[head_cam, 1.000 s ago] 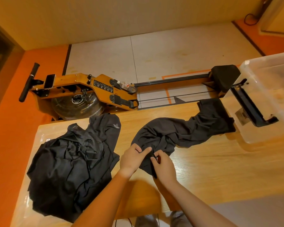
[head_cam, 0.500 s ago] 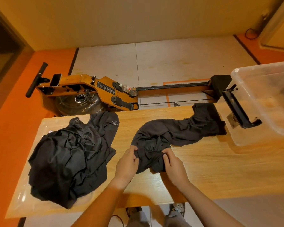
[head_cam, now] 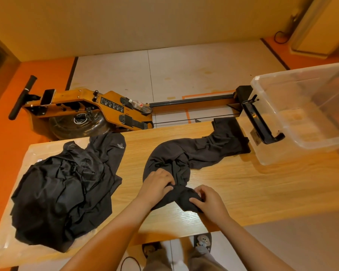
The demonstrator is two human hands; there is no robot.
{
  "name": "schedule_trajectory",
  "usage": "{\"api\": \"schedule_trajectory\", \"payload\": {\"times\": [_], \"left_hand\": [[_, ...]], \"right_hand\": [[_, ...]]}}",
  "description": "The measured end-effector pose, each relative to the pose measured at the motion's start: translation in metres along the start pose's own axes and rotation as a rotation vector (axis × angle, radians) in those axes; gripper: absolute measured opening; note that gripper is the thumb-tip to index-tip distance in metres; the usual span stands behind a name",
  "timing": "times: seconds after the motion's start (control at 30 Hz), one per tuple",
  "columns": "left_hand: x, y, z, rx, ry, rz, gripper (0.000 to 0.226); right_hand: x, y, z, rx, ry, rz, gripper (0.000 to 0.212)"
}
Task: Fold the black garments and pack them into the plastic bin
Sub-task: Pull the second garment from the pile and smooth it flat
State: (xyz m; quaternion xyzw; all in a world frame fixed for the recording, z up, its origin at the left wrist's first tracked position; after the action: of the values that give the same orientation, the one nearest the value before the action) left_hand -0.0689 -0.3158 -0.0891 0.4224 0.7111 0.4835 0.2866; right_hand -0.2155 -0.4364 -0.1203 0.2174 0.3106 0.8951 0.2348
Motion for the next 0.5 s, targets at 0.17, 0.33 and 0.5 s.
{"api": "schedule_trajectory", "payload": {"times": [0.17,0.33,0.5], "left_hand": [[0.009,0.018,0.018,0.212,0.177,-0.031,0.01],[0.015,0.077,0.046,0.676,0.559,-0.338,0.007],[0.009,0.156,0.076,0.846,0.683,-0.636,0.008]], "right_hand": [[0.004,0.014,-0.005,-0.096,-0.027,-0.012,0.024],[-0.019,0.061,0.028,-0.273,0.001,-0.149,0.016],[-0.058,0.128,0.072,-0.252,0.111,-0.245,0.004]]}}
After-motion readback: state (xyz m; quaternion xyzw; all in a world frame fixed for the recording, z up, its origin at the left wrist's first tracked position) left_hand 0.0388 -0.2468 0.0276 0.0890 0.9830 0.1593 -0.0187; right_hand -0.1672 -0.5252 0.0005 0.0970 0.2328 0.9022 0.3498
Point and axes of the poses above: each hand's wrist, its own x-axis away from the middle knuckle, its own y-axis out of the back of the hand, z = x × y, the point moved 5 cm from there along -x, towards the middle knuckle, and after that the axes turned 7 degrees about -z, right-handed, at the moved point
